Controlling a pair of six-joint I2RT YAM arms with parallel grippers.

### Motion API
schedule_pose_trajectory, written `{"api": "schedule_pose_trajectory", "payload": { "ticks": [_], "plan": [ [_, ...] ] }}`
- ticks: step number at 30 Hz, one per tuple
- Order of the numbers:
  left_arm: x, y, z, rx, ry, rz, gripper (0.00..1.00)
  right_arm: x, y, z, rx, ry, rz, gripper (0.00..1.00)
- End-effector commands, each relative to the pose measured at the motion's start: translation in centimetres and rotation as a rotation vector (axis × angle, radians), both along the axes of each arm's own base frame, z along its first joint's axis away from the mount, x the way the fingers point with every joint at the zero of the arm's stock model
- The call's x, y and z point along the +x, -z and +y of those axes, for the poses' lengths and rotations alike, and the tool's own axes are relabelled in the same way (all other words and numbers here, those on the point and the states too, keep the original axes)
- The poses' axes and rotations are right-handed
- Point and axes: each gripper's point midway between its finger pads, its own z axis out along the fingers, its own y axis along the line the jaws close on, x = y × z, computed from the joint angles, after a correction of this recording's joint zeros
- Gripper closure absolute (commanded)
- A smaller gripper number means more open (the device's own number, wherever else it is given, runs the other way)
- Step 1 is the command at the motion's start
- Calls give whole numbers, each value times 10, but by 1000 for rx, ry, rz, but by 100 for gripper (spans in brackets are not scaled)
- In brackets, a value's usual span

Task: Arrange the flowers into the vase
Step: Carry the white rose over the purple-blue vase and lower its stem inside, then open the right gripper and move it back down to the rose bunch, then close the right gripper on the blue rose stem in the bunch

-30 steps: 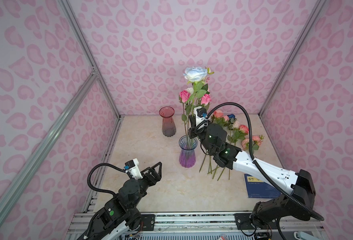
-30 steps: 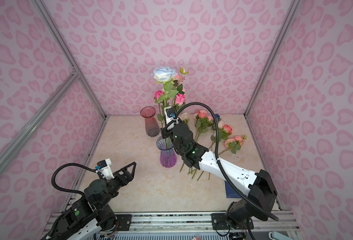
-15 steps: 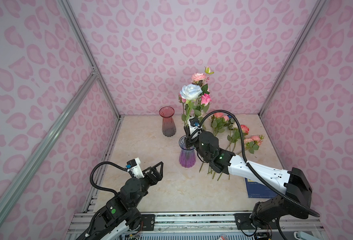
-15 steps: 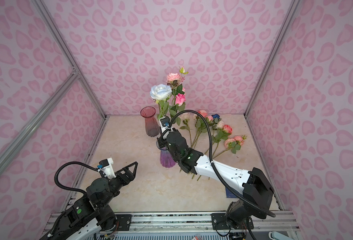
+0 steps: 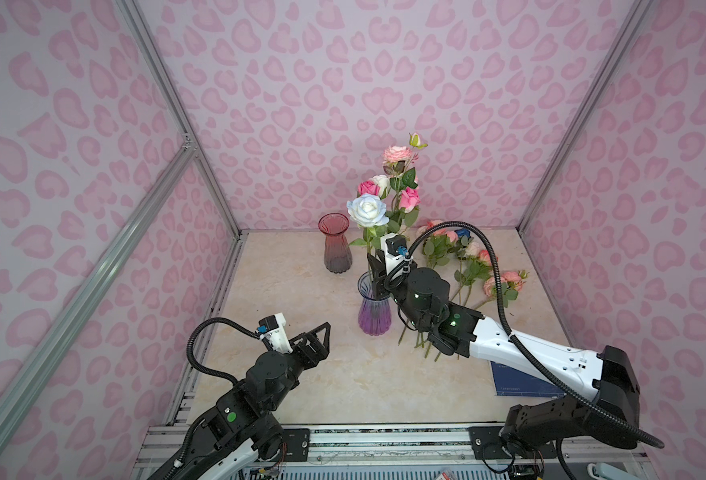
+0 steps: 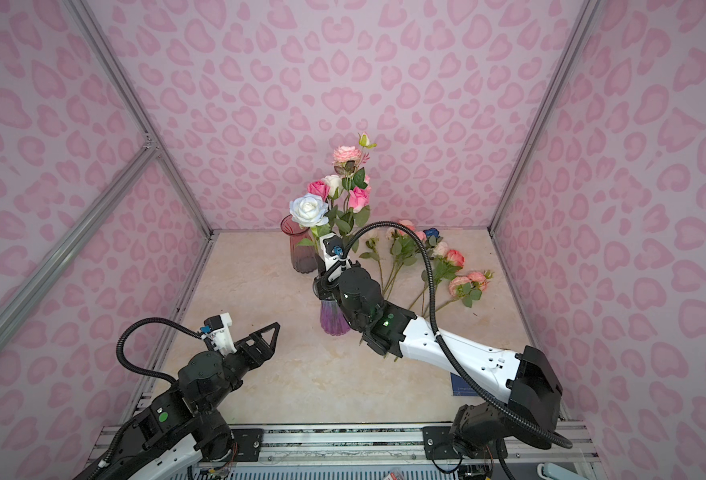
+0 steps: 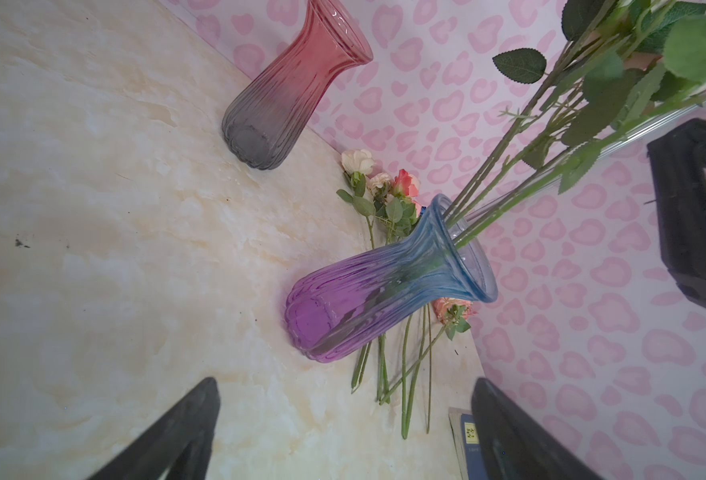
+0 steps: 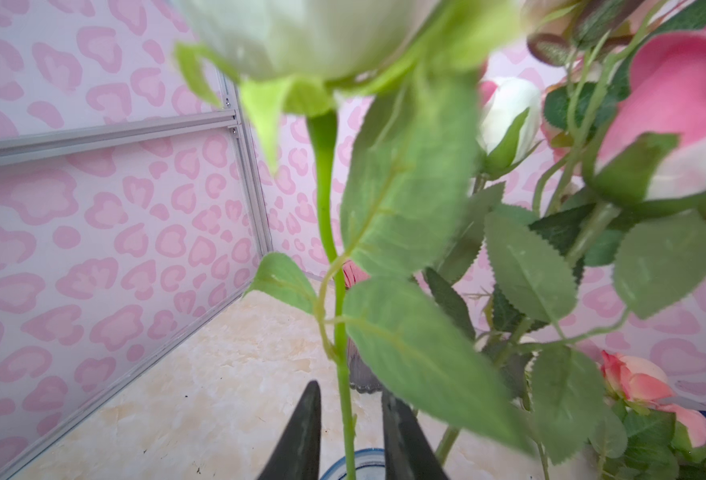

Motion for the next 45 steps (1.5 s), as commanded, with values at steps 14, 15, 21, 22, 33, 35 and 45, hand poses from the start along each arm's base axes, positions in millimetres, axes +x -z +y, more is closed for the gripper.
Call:
{"api": "schedule_pose_trajectory", "payload": {
  "ticks": [14, 15, 21, 22, 33, 35, 45],
  "plan": [
    [7, -10, -17, -15, 43, -10, 5, -16, -18, -29, 54, 33, -19, 72],
    [7, -9, -18, -8, 51, -8, 5, -18, -20, -32, 64, 36, -18, 72],
    [7, -3, -45, 21, 169, 20, 4, -14, -13, -84, 72, 174, 25, 69],
    [7, 2, -51, 14, 190, 36, 4, -9, -3, -99, 67, 206, 60, 68],
    [3, 56, -81, -2, 293, 174, 3, 45, 173, -259, 149, 544, 686, 61],
    [4, 54, -80, 16, 291, 166, 4, 54, 195, -271, 182, 567, 757, 61],
    [0, 59, -78, 46, 305, 176, 4, 135, 272, -294, 69, 543, 1100, 59]
  ]
}}
